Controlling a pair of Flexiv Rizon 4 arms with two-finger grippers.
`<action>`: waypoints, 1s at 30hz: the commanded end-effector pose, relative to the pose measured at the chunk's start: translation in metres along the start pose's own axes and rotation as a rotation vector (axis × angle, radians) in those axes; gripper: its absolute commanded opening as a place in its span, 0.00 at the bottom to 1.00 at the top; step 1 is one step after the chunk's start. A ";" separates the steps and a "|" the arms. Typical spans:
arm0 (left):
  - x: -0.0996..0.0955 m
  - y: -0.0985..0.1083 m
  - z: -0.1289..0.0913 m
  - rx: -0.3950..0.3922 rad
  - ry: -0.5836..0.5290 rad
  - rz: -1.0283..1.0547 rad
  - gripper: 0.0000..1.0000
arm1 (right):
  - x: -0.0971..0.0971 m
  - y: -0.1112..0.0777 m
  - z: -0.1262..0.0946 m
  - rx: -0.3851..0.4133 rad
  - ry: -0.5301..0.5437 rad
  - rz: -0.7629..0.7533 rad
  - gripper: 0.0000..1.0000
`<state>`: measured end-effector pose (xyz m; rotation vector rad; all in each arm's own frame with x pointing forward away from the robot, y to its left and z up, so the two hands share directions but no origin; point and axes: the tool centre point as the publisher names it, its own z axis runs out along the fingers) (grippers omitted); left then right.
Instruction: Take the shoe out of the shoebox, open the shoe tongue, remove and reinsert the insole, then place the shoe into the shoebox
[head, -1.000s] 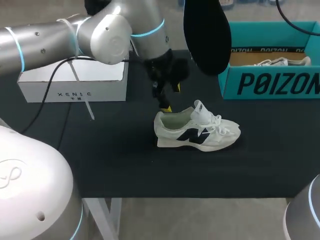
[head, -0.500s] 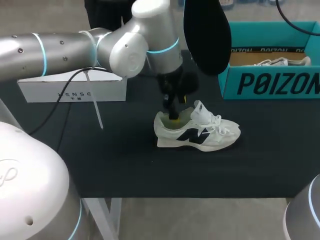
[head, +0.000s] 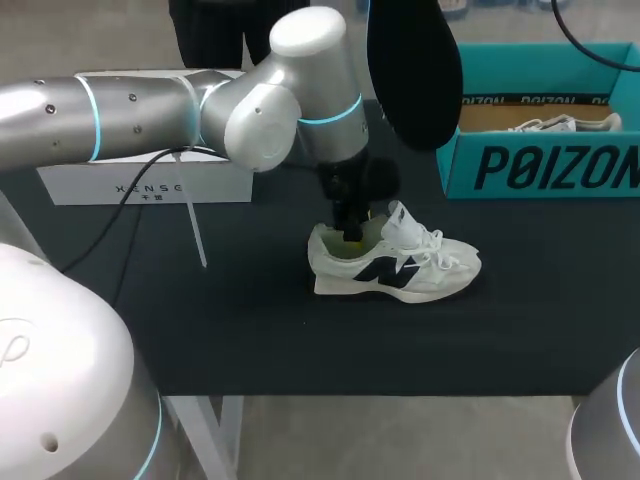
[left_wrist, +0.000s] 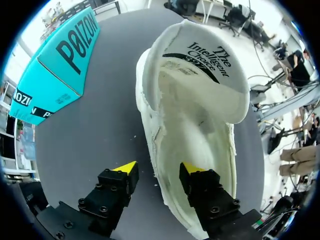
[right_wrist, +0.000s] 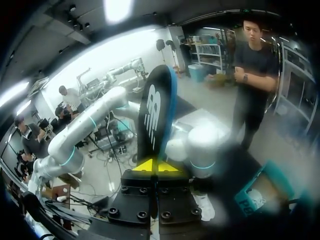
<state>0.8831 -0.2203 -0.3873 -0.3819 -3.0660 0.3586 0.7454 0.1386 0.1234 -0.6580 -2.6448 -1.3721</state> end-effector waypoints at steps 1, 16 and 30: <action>-0.005 -0.001 0.006 -0.001 0.010 0.002 0.00 | -0.001 0.002 0.001 0.003 0.001 0.000 0.00; -0.006 -0.004 0.004 0.042 0.022 0.059 0.00 | -0.001 0.002 0.001 0.003 0.001 0.000 0.00; -0.042 -0.030 -0.049 0.076 0.148 0.429 0.00 | -0.001 0.002 0.001 0.003 0.001 0.000 0.00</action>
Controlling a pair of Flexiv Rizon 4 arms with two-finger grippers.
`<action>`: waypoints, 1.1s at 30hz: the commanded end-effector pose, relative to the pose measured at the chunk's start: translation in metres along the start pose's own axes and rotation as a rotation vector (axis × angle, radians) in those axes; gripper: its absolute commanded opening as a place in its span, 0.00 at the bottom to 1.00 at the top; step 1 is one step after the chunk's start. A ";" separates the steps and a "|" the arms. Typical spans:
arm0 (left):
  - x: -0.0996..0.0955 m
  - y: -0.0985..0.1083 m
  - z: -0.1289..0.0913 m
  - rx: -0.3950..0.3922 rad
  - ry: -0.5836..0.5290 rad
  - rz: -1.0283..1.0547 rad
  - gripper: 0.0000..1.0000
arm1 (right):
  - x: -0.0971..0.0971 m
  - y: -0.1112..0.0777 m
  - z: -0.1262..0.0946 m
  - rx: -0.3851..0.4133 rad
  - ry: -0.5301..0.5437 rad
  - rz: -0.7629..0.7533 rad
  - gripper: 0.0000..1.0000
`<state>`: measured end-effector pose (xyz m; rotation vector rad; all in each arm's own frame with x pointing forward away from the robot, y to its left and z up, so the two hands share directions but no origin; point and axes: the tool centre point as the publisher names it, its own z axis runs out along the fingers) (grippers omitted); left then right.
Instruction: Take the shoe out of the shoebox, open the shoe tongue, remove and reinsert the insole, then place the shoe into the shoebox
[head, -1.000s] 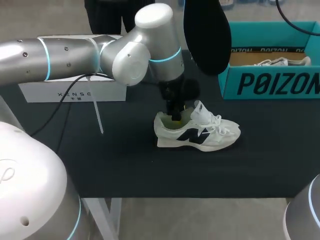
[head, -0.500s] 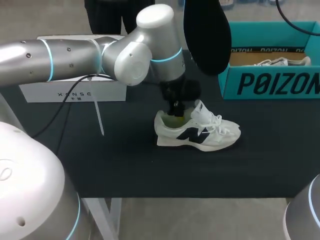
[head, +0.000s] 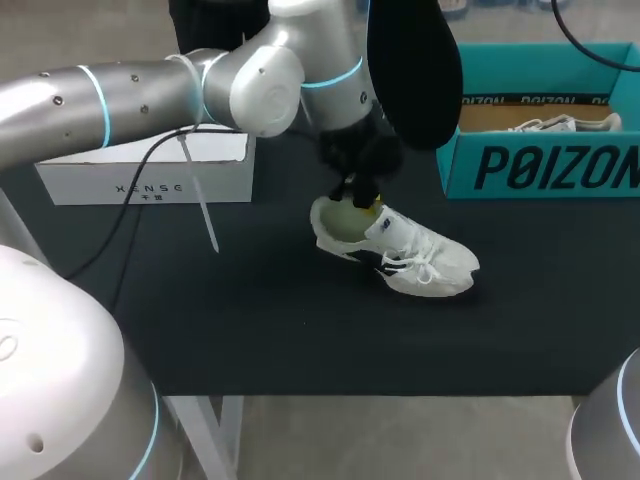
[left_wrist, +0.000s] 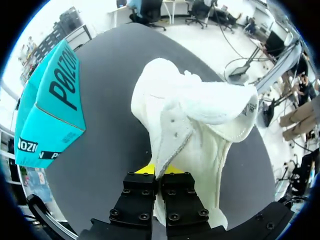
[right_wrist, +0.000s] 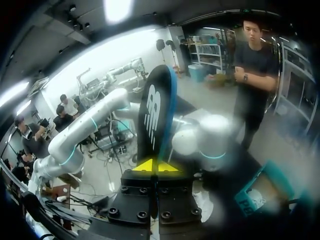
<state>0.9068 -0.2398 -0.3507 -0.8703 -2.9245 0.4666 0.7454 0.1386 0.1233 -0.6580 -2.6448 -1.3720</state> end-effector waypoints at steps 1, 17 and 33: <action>-0.020 -0.007 -0.019 -0.003 0.114 0.146 0.00 | -0.001 0.002 0.001 0.003 0.001 0.000 0.00; -0.038 -0.046 -0.024 -0.145 0.464 0.803 0.00 | -0.001 0.002 0.001 0.003 0.001 0.000 0.00; -0.019 -0.063 0.018 -0.196 0.573 0.954 0.00 | -0.001 0.002 0.001 0.003 0.001 0.000 0.00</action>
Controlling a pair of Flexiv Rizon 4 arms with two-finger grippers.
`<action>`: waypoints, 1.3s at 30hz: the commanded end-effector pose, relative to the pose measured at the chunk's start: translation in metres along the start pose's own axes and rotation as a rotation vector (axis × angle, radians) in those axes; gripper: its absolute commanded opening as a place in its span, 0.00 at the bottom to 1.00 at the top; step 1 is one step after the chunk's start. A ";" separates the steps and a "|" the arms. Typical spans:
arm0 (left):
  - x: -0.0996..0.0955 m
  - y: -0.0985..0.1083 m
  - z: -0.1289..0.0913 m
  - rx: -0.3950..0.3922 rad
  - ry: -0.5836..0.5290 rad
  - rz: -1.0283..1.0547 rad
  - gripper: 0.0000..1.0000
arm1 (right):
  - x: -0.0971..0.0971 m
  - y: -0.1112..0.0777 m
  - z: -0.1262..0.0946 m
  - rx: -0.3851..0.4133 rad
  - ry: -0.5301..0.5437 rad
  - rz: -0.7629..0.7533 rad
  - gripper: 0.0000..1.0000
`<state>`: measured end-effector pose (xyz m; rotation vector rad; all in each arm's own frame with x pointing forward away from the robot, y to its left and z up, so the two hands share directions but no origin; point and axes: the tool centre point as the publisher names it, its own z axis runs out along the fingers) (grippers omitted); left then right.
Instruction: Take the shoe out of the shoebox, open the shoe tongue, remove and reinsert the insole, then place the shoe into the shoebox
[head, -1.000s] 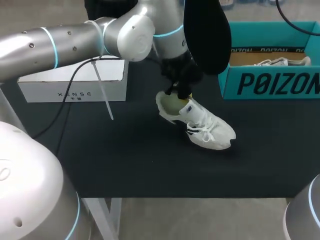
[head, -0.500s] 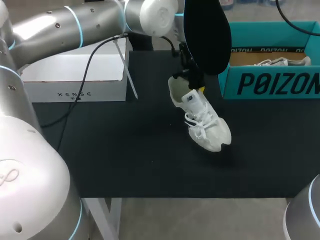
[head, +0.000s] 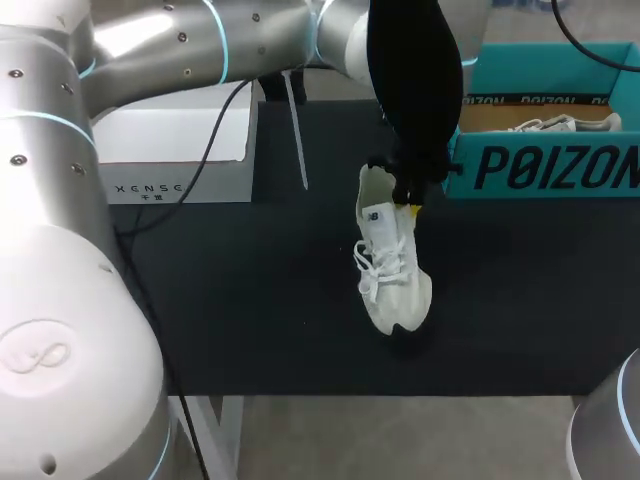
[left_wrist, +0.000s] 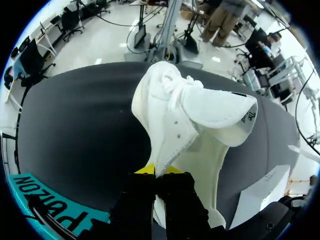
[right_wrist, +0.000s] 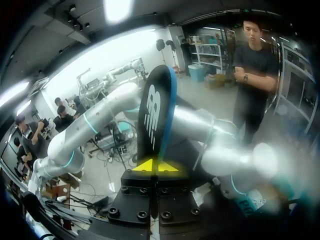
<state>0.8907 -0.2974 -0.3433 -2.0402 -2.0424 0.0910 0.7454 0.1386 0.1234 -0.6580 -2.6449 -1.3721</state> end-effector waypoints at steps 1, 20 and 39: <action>-0.008 -0.005 0.007 -0.002 0.178 0.031 0.00 | -0.001 0.002 0.001 0.003 0.002 0.000 0.00; -0.011 -0.015 0.049 0.049 0.202 0.002 0.00 | -0.001 0.002 0.001 0.003 0.002 0.000 0.00; -0.003 -0.008 -0.027 -0.081 -0.312 -0.069 1.00 | -0.001 0.002 0.001 0.003 0.002 0.000 0.00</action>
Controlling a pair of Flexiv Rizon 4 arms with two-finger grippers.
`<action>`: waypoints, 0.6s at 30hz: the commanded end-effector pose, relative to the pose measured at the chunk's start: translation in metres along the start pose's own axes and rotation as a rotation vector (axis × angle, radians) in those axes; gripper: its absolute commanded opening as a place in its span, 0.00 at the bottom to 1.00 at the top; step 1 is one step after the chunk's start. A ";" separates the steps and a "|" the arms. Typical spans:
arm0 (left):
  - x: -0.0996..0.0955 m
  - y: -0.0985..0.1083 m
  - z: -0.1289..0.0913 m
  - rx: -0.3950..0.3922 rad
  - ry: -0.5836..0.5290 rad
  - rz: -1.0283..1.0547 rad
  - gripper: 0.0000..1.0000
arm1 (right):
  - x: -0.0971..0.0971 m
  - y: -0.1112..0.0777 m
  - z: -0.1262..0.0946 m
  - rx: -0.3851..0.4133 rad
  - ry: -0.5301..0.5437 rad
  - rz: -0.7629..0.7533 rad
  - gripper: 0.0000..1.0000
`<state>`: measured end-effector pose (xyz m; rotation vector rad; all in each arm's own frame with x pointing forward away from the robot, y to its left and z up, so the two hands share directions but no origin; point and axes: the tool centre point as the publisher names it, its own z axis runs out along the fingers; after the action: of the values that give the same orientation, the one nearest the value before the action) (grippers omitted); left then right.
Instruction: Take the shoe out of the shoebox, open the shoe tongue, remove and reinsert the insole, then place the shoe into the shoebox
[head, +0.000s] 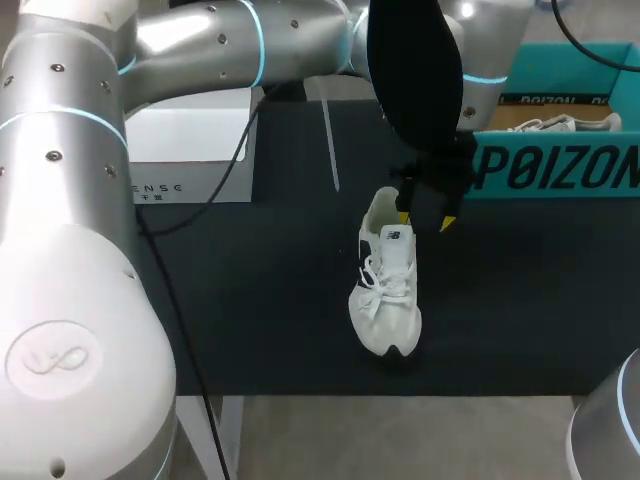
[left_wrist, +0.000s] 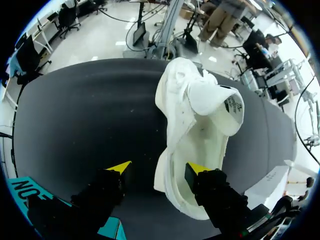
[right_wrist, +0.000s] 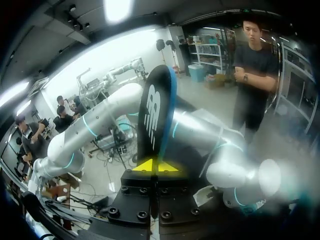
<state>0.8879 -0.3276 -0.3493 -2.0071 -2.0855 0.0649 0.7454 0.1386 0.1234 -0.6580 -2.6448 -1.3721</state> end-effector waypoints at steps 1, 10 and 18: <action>0.031 -0.003 -0.037 -0.068 -0.358 -0.045 1.00 | -0.001 0.001 0.001 0.003 0.001 0.000 0.00; 0.073 0.008 -0.085 -0.092 -0.719 -0.135 1.00 | -0.001 0.001 0.001 0.003 0.001 0.000 0.00; 0.081 0.011 -0.091 -0.106 -0.786 -0.170 1.00 | -0.001 0.001 0.001 0.003 0.001 0.000 0.00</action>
<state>0.9242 -0.2763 -0.2478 -1.9708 -2.4811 0.3547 0.7454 0.1386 0.1233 -0.6580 -2.6449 -1.3721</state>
